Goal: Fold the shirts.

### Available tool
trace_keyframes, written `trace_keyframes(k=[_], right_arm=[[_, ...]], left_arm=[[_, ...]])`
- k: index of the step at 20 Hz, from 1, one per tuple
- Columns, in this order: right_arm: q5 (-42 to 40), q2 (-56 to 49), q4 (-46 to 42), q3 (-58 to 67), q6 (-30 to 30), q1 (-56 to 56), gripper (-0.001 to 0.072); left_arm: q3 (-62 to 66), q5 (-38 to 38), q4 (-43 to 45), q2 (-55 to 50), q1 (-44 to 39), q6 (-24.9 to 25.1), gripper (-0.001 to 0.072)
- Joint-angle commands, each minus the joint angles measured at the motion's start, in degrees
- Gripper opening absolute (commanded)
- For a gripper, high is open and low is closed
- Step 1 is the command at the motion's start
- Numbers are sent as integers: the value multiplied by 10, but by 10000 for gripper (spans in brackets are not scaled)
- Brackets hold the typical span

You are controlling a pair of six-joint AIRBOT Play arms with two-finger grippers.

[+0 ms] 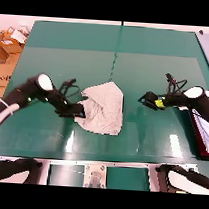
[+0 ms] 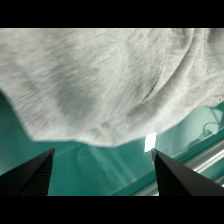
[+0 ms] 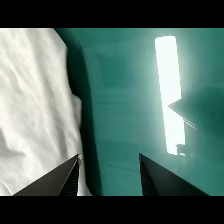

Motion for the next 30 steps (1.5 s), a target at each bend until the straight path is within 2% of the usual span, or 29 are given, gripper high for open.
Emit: trace_keyframes(k=[1,4,5,6,13,14,15,16,19,22,24,26,30], right_arm=[[-13,-107,119,68,-67,6,437],[-13,-179,122,134,-69,44,503],[-13,-201,122,153,-69,58,503],[-13,-224,122,173,-69,74,503],[-7,-322,122,283,-69,148,491],[-7,-326,122,292,-69,153,395],[-6,-326,122,298,-73,156,135],[4,-326,122,305,-82,156,8],[51,-309,122,322,-96,128,7],[99,-237,117,322,-97,82,7],[136,-158,117,322,-99,53,7],[163,-63,117,322,-99,37,7],[161,147,96,322,-84,26,7]], left_arm=[[-85,158,-61,-8,-49,-8,711],[-96,160,-64,-23,-60,-19,699],[-95,156,-62,-22,-59,-19,431],[-95,147,-63,-21,-59,-16,23],[-95,128,-63,-21,-59,-18,21],[-95,128,-63,-21,-59,-18,20],[-93,127,-61,-21,-59,-17,20],[-87,124,-57,-20,-58,-18,20],[-33,75,-9,-18,-46,-24,19],[94,-29,127,-18,-42,-63,19],[203,-93,188,-17,-42,-62,19],[325,-130,200,-17,-42,-41,19],[579,-203,214,-17,-42,-9,19]])
